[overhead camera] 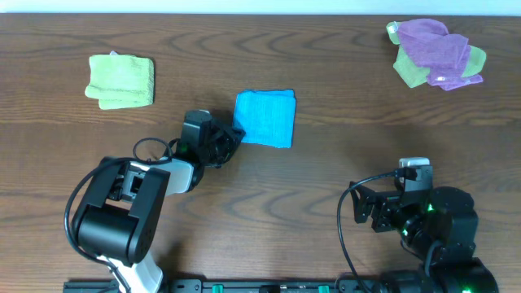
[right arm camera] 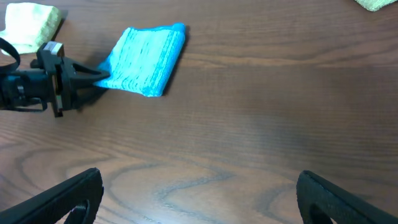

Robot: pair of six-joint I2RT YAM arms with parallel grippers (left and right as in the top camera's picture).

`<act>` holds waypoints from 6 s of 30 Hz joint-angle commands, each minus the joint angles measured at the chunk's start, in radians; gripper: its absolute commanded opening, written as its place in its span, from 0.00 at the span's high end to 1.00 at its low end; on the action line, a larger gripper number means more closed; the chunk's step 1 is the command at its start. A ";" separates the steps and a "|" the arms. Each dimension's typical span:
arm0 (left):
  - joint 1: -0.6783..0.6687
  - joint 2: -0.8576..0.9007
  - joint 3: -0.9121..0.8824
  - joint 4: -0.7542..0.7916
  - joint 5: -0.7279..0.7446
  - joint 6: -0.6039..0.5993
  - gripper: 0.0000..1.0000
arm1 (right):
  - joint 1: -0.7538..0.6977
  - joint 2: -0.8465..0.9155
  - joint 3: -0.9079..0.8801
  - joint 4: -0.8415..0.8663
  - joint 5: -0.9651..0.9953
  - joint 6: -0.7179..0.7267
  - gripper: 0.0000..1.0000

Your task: Fold the cloth

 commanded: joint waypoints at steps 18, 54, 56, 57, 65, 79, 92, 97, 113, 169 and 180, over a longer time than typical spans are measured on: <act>0.023 0.077 -0.003 0.157 0.093 0.158 0.94 | -0.010 -0.004 -0.009 -0.002 0.002 0.011 0.01; 0.365 0.077 0.821 -0.539 0.291 0.375 0.94 | -0.010 -0.004 -0.009 -0.001 0.002 0.011 0.01; 0.393 0.077 0.834 -0.546 0.286 0.374 0.94 | -0.010 -0.004 -0.009 -0.002 0.002 0.011 0.01; 0.408 0.077 0.838 -0.548 0.285 0.375 0.95 | -0.010 -0.004 -0.009 -0.002 0.002 0.011 0.01; 0.488 0.077 0.838 -0.551 0.229 0.378 0.95 | -0.010 -0.004 -0.009 -0.002 0.002 0.011 0.01; 0.531 0.080 0.838 -0.528 0.092 0.430 0.94 | -0.010 -0.004 -0.009 -0.002 0.002 0.011 0.01; 0.581 0.135 0.838 -0.520 0.096 0.438 0.94 | -0.010 -0.004 -0.009 -0.002 0.002 0.011 0.01; 0.606 0.135 0.838 -0.574 0.082 0.450 0.94 | -0.010 -0.004 -0.009 -0.001 0.002 0.011 0.01; 0.699 0.135 0.838 -0.763 0.033 0.495 0.94 | -0.010 -0.004 -0.009 -0.002 0.002 0.011 0.01; 0.494 -0.395 0.837 -1.012 0.286 1.080 0.05 | -0.010 -0.004 -0.009 -0.001 0.002 0.011 0.01; 0.302 -0.576 0.675 -1.081 -0.139 1.152 0.05 | -0.010 -0.004 -0.009 -0.002 0.002 0.011 0.01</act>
